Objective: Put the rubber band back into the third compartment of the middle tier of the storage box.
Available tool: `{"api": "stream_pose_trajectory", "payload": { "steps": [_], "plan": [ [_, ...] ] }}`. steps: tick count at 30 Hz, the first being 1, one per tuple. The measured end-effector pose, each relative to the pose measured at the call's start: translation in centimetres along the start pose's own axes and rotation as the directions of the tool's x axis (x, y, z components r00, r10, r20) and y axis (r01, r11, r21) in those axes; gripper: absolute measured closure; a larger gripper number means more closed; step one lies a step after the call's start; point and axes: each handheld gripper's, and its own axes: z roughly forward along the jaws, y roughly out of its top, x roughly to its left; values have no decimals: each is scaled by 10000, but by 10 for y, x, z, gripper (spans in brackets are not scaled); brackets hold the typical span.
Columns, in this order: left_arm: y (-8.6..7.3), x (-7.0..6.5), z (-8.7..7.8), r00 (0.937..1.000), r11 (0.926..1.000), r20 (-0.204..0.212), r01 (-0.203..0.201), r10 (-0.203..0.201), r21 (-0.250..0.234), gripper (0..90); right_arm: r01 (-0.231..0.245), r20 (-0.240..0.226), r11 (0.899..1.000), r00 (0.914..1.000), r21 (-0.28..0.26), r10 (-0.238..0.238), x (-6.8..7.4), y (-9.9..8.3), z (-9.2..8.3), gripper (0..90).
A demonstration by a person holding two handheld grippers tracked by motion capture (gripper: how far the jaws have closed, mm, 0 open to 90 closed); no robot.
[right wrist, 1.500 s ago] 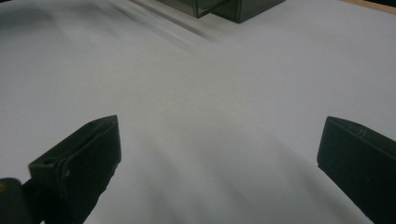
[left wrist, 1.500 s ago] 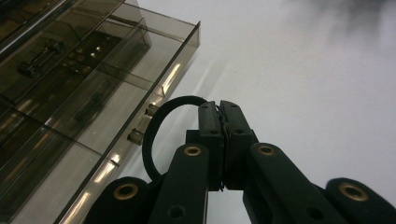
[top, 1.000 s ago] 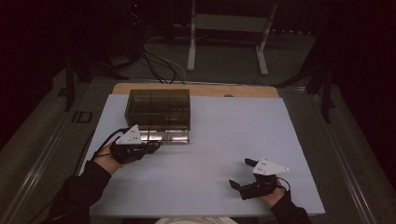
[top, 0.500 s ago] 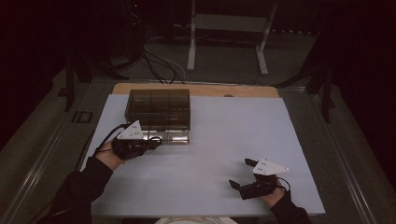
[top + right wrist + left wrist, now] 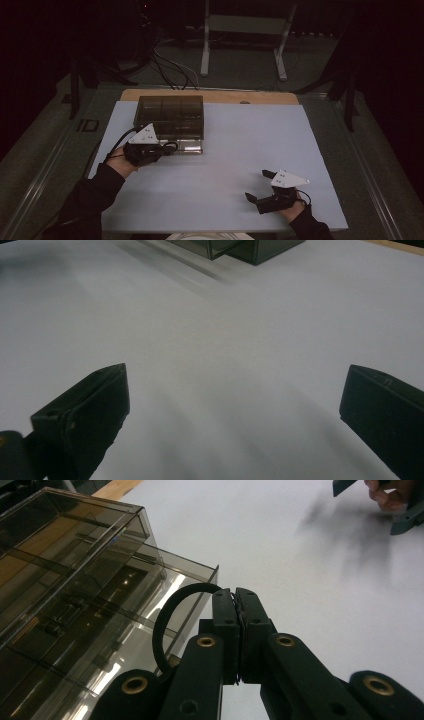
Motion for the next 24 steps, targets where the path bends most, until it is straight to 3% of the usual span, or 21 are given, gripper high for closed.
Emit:
{"api": "stream_pose_trajectory", "payload": {
  "steps": [4, 5, 14, 24],
  "plan": [
    [2, 3, 3, 9999, 9999, -47, 163, -163, -15, 900, 0, -1, 10000, 10000, -6, 0, 0, 0, 0, 0],
    [4, 4, 5, 9995, 9997, -229, 238, -237, 39, 900, 0, -3, 10000, 10000, -3, 0, 0, 0, 0, 0],
    [12, 12, 11, 9960, 9977, -616, 635, -648, -229, 900, -17, -15, 10000, 10000, 16, 17, 0, 0, 0, 0],
    [22, 14, 20, 9939, 9956, -632, 886, -904, -302, 900, -5, -23, 10000, 10000, 6, 5, 0, 0, 0, 0]
  ]
}}
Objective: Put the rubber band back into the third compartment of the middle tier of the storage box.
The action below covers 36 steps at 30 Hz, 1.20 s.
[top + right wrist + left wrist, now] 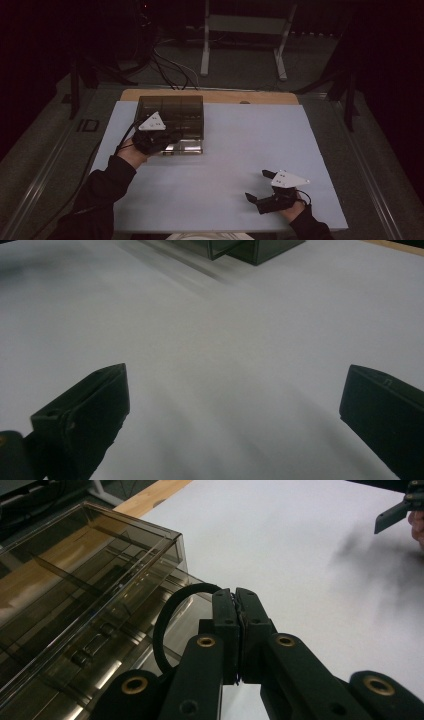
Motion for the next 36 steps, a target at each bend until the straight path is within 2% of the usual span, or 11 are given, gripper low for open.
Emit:
{"api": "stream_pose_trajectory", "payload": {
  "steps": [18, 24, 36],
  "plan": [
    [11, -1, 25, 9994, 9994, 128, 319, -321, 105, 900, 21, -28, 10000, 10000, -9, -21, 0, 0, 0, 0],
    [10, 1, 36, 9979, 9981, 237, 604, -607, 131, 900, 31, -38, 10000, 10000, -13, -31, 0, 0, 0, 0],
    [9, 1, 53, 9974, 9973, 290, 645, -656, 350, 900, 32, -44, 10000, 10000, -38, -32, 0, 0, -1, 0]
  ]
}}
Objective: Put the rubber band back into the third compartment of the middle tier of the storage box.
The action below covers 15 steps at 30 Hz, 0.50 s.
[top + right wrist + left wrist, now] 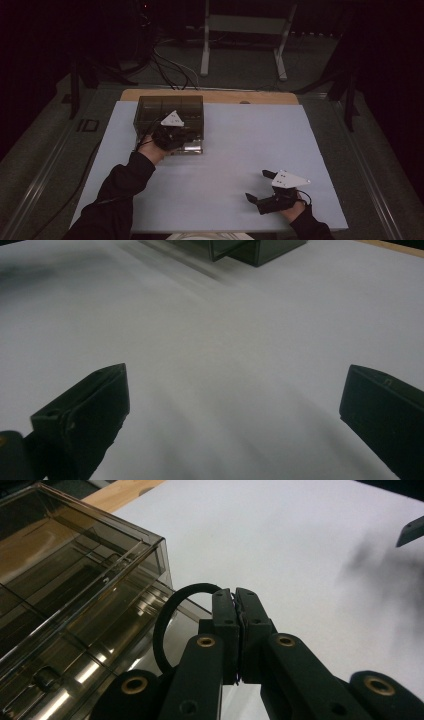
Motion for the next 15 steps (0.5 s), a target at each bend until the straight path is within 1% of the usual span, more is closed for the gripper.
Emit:
{"api": "stream_pose_trajectory", "payload": {
  "steps": [3, 8, 13, 15],
  "plan": [
    [-2, 2, 4, 9999, 9999, 45, 129, -129, -2, 900, -8, -7, 10000, 10000, -4, 8, 0, 0, 0, 0],
    [-5, 6, 10, 9995, 9994, 65, 296, -298, 182, 900, 6, -13, 10000, 10000, 29, -6, 0, 0, 0, 0],
    [-6, 7, 15, 9995, 9989, -25, 322, -322, 340, 900, -8, -8, 10000, 10000, 10, 8, 0, 0, 0, 0],
    [-7, 7, 16, 9994, 9987, 12, 337, -338, 393, 900, -1, -5, 10000, 10000, 18, 1, 0, 0, 0, 0]
  ]
}}
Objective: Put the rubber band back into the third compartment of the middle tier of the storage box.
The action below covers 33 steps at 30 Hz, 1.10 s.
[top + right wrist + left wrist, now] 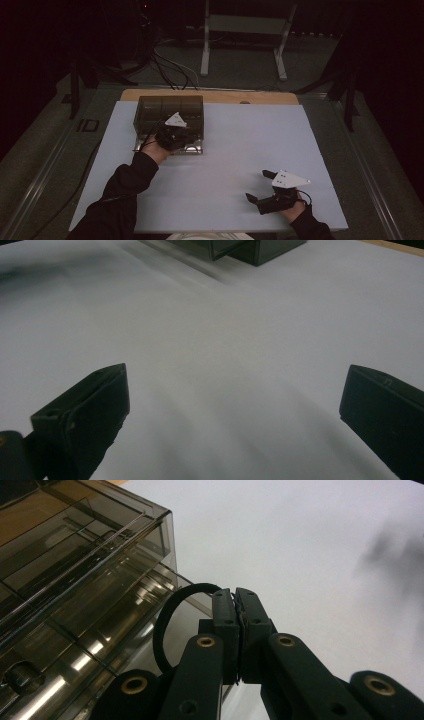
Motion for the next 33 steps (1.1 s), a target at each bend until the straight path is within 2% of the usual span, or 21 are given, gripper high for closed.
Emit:
{"api": "stream_pose_trajectory", "payload": {
  "steps": [13, 23, 26, 27, 33],
  "plan": [
    [-4, 2, 12, 9999, 9982, 12, 114, -115, 583, 900, -21, -19, 10000, 10000, 30, 21, 0, 0, 1, 0],
    [0, 2, 18, 9999, 9938, -78, 116, -108, 1110, 900, -36, -10, 10000, 10000, 50, 36, 0, -1, 1, 0],
    [1, 3, 18, 9998, 9942, -131, 172, -159, 1060, 900, -54, -7, 10000, 10000, 45, 54, -1, -1, 1, 0],
    [3, 4, 18, 9996, 9932, -237, 209, -183, 1149, 900, -50, -3, 10000, 10000, 53, 50, -1, -1, 1, 0],
    [5, 3, 23, 9996, 9885, -286, 87, -44, 1510, 883, -38, -3, 10000, 10000, 47, 38, -1, -1, 0, 0]
  ]
}}
